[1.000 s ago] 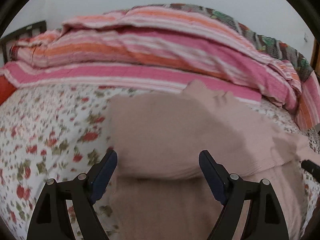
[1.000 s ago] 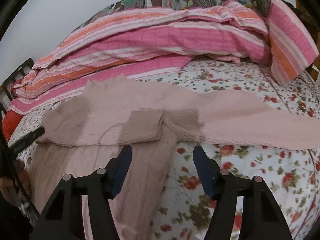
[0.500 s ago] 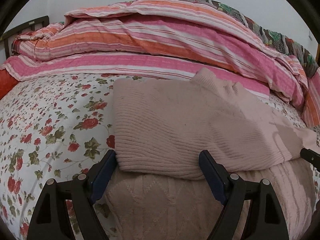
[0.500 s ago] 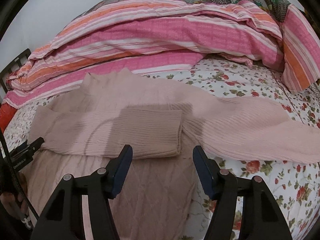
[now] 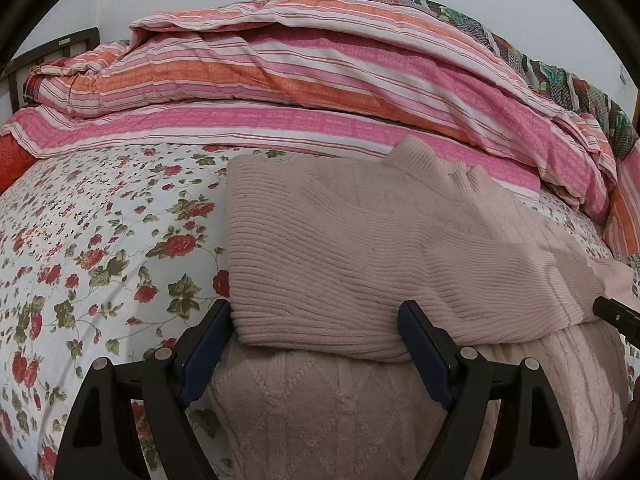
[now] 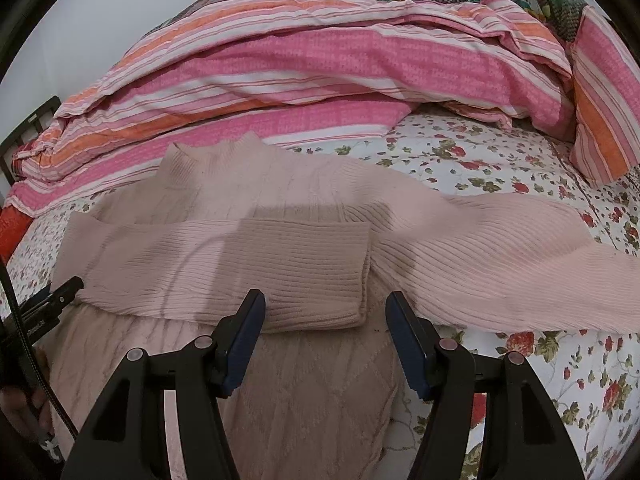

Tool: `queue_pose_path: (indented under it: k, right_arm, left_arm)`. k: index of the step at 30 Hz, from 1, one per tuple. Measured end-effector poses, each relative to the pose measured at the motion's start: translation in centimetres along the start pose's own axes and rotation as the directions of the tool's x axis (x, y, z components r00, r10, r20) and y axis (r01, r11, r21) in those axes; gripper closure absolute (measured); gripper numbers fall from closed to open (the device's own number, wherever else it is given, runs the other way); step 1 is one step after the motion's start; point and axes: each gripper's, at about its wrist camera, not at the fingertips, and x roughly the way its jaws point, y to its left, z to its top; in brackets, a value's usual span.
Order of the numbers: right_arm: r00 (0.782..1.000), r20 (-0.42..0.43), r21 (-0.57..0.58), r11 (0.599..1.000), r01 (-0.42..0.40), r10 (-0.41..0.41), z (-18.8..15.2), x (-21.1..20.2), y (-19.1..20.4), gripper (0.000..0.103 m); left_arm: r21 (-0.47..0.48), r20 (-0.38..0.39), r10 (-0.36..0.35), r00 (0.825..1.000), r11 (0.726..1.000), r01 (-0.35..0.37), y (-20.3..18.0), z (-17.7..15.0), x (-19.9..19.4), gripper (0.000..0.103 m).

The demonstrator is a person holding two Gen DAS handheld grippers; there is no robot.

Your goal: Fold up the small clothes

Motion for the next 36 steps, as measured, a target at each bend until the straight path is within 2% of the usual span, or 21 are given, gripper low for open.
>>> queue_pose_path:
  k: [36]
  right_arm:
    - [1.000, 0.008, -0.021, 1.000, 0.018, -0.017, -0.10, 0.30, 0.27, 0.040]
  left_arm:
    - [-0.001, 0.000, -0.002, 1.000, 1.000, 0.002, -0.02, 0.04, 0.02, 0.020]
